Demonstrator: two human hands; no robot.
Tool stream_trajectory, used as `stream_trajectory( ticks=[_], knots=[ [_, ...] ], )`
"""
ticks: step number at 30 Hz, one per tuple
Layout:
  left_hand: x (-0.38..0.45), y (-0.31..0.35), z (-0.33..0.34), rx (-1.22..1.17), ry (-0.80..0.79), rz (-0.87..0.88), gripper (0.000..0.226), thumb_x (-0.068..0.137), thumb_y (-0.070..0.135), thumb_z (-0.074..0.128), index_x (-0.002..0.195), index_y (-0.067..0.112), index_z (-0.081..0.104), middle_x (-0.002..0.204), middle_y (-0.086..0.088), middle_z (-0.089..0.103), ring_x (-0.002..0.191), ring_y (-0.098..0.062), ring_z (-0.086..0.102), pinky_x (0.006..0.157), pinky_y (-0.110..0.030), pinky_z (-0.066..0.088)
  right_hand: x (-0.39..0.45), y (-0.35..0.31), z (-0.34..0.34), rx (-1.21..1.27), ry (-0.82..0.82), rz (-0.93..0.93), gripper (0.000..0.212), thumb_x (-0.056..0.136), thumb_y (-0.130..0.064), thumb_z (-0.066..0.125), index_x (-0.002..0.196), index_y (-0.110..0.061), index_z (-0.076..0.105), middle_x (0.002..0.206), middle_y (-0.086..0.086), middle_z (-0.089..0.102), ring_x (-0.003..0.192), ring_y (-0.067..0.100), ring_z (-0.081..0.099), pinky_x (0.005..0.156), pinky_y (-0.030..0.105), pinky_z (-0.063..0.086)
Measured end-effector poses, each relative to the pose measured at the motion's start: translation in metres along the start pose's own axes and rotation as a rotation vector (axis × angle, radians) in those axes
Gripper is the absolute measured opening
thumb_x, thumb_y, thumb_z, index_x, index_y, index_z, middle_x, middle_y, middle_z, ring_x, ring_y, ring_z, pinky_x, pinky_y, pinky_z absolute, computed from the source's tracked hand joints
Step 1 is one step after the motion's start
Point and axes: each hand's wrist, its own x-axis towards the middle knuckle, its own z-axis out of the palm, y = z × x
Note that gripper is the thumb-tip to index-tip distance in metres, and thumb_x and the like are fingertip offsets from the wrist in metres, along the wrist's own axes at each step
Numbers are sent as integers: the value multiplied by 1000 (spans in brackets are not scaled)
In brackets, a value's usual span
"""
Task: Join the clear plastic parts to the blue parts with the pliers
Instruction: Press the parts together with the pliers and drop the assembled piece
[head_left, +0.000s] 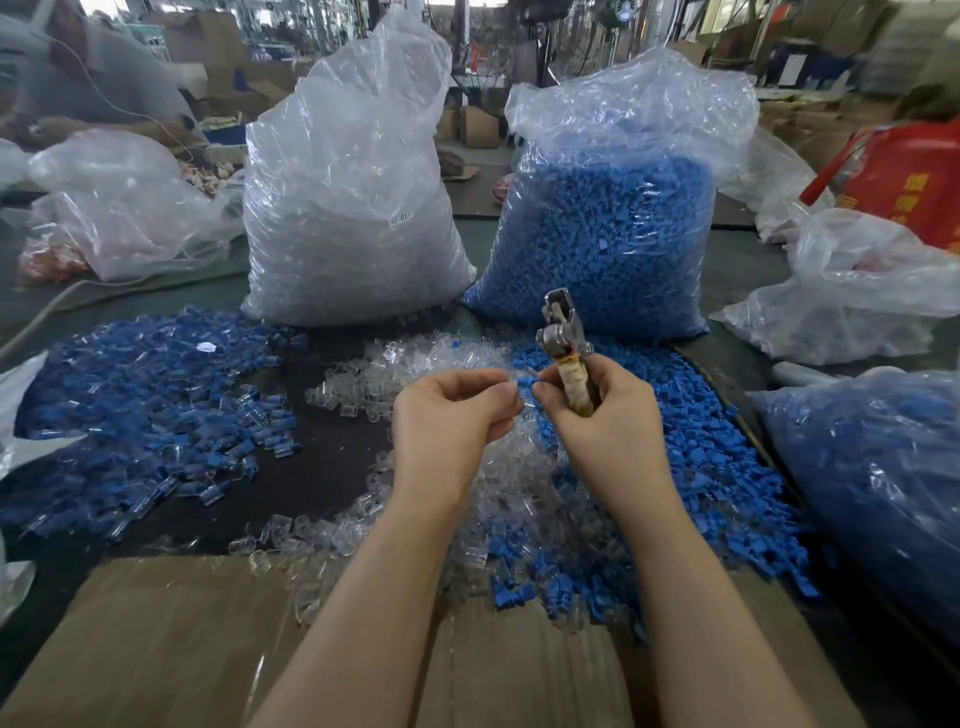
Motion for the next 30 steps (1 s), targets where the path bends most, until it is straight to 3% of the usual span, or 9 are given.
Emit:
stream_trajectory(
  ticks=[5, 11, 16, 20, 25, 30],
  knots=[
    [-2, 2, 3, 63, 19, 68, 10, 82, 3, 76, 80, 13, 75, 74, -6, 76, 73, -14, 74, 64, -20, 57, -1, -3, 2, -25, 51, 1, 16, 87, -32, 70, 89, -17, 65, 73, -7, 64, 69, 15, 59, 68, 42, 52],
    [-4, -1, 6, 266, 63, 239, 17, 79, 11, 80, 75, 28, 75, 71, 6, 75, 71, -10, 73, 74, -36, 62, -1, -6, 5, -29, 67, 24, 14, 88, -31, 69, 90, -17, 65, 71, -10, 61, 65, 9, 56, 62, 34, 46],
    [-5, -3, 7, 350, 72, 361, 19, 78, 11, 80, 78, 30, 76, 72, 12, 74, 68, -2, 70, 69, -26, 59, -1, -11, 5, 90, 24, 75, 12, 90, -26, 68, 88, -14, 66, 73, 2, 66, 68, 23, 59, 66, 48, 53],
    [-4, -5, 6, 368, 90, 393, 21, 77, 13, 81, 77, 32, 74, 73, 16, 73, 69, 2, 69, 65, -17, 56, -1, -12, 3, 177, -21, 114, 5, 90, -17, 67, 85, -20, 68, 79, 8, 70, 81, 33, 65, 76, 54, 55],
    [-3, -5, 4, 341, 110, 371, 19, 80, 14, 80, 76, 30, 72, 71, 16, 72, 66, -1, 69, 63, -17, 55, -1, -9, 1, 172, -94, 92, 12, 90, -16, 65, 85, -26, 69, 80, 1, 71, 78, 20, 67, 75, 40, 59],
    [0, -2, 0, 161, 71, 245, 11, 84, 6, 75, 81, 16, 72, 72, 1, 74, 70, -10, 72, 66, -21, 57, -1, -6, -4, 119, -185, 65, 13, 89, -16, 66, 87, -28, 68, 79, -7, 71, 72, 7, 65, 65, 25, 54]
  ],
)
